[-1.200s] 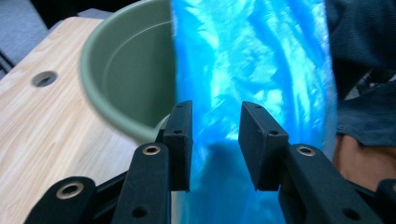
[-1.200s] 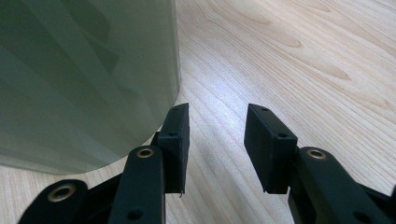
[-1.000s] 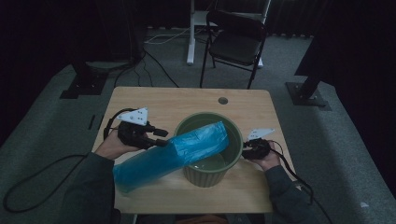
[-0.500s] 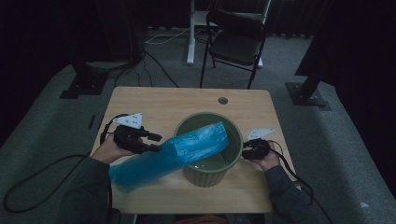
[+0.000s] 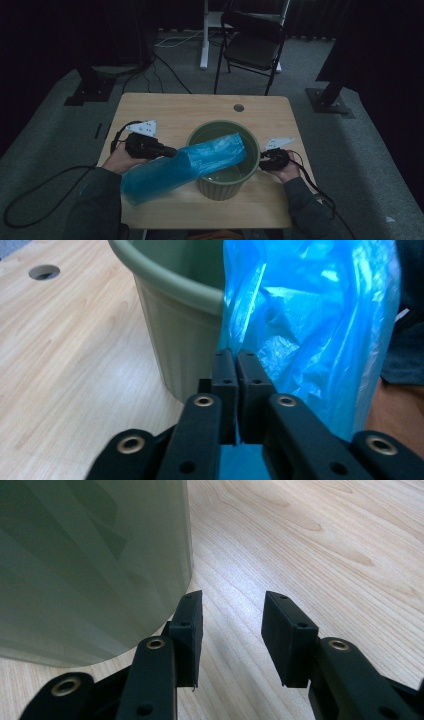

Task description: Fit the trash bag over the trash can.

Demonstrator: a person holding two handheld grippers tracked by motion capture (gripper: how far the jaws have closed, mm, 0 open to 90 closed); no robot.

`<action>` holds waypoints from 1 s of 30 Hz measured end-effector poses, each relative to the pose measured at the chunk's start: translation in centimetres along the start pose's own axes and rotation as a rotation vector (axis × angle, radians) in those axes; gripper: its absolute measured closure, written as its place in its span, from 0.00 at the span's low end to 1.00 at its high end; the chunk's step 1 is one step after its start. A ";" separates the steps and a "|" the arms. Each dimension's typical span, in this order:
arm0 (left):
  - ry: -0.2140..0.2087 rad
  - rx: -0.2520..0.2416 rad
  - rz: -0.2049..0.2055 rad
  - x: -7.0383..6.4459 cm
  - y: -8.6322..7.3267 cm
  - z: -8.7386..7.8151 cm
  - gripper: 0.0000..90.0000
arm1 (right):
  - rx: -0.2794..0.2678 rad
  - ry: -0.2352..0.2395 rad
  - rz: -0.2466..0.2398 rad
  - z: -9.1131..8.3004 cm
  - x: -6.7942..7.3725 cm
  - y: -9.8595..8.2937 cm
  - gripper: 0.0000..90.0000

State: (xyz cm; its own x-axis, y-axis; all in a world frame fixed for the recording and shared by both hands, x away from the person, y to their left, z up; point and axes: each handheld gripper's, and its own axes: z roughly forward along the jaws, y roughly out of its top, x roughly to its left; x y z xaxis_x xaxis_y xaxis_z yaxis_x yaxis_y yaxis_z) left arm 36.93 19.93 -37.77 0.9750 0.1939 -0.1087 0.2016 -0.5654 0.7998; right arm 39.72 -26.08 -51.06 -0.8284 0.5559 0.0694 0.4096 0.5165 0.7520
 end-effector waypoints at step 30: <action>0.063 -0.080 0.011 -0.5 9.0 4.4 1.00 | -0.008 -0.005 0.004 -0.4 -0.1 0.0 0.67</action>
State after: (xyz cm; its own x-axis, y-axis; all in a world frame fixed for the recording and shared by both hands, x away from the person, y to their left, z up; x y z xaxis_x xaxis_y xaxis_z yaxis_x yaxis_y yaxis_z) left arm 38.70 11.23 -33.11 0.9689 0.2390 -0.0642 0.1800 -0.5025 0.8457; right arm 39.68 -26.39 -50.84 -0.8247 0.5613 0.0691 0.4097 0.5087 0.7572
